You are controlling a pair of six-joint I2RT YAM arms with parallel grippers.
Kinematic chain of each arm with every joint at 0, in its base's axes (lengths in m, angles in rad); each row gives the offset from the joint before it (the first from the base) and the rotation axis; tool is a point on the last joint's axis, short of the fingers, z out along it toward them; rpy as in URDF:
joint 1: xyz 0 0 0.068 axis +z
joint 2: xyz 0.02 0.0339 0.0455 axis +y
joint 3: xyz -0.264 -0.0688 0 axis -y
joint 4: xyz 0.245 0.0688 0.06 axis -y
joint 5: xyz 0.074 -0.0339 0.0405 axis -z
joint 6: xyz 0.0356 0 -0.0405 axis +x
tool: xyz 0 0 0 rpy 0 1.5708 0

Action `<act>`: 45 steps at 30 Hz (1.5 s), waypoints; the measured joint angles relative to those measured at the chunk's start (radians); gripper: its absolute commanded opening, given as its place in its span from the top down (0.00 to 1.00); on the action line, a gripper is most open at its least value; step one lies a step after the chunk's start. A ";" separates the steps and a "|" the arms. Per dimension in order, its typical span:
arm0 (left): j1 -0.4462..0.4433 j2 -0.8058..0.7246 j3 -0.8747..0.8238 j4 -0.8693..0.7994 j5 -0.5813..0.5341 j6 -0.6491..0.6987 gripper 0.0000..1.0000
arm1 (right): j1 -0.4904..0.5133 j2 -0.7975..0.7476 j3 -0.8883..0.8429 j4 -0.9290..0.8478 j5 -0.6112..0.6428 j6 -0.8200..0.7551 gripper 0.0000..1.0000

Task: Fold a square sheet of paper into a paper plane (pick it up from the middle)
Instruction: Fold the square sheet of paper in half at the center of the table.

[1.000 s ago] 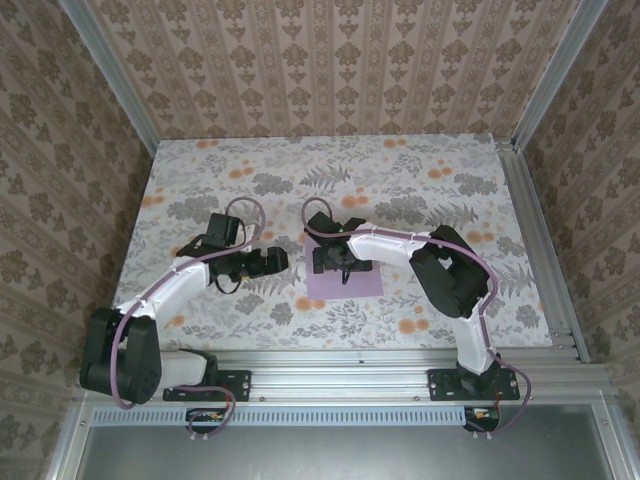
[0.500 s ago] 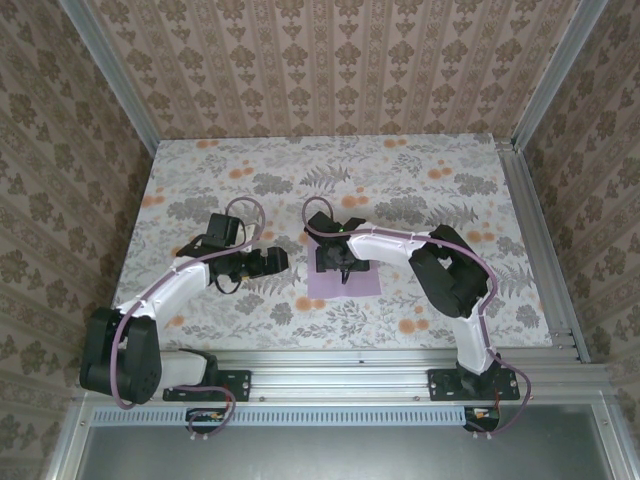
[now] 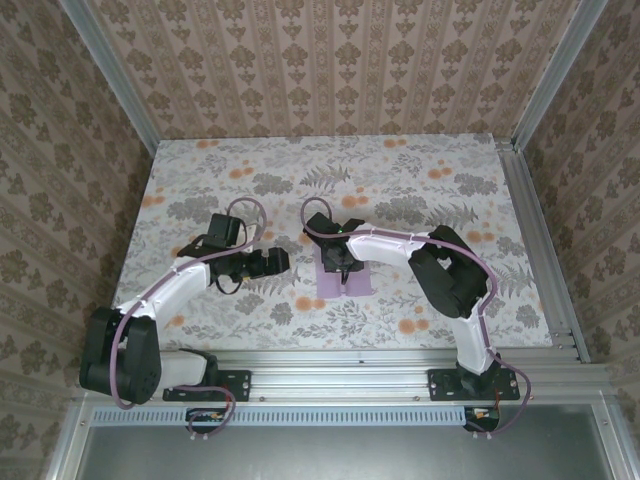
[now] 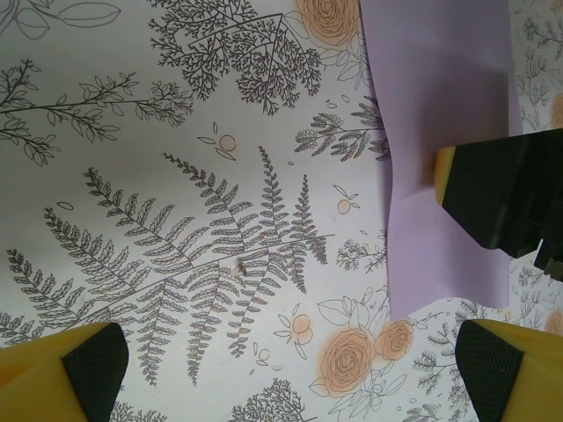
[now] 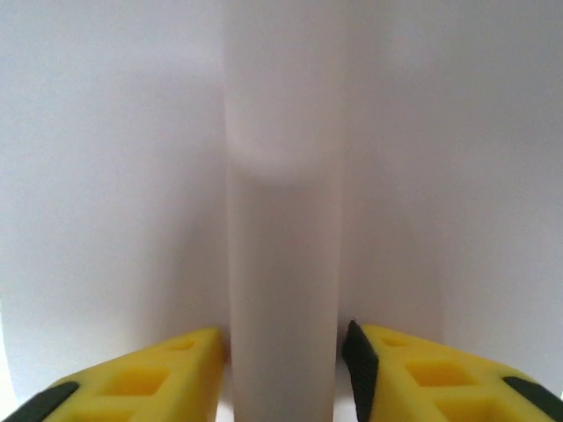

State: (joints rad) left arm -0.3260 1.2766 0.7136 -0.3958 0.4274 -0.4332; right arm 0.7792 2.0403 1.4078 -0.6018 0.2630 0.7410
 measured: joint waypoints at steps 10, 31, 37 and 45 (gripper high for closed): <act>0.005 -0.048 0.000 -0.037 -0.004 0.000 0.00 | 0.018 -0.179 -0.015 0.097 -0.068 -0.013 0.76; -0.059 -0.024 0.075 0.015 0.103 -0.071 0.11 | -0.153 -0.376 -0.564 0.786 -0.563 0.209 0.77; -0.160 0.091 0.075 0.117 0.097 -0.119 0.17 | -0.167 -0.351 -0.616 0.831 -0.563 0.209 0.76; -0.246 0.207 0.082 0.210 0.088 -0.167 0.20 | -0.188 -0.327 -0.667 0.843 -0.555 0.203 0.75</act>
State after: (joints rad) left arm -0.5724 1.4834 0.7956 -0.1860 0.5152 -0.6006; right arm 0.5911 1.7138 0.7406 0.2413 -0.2920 0.9436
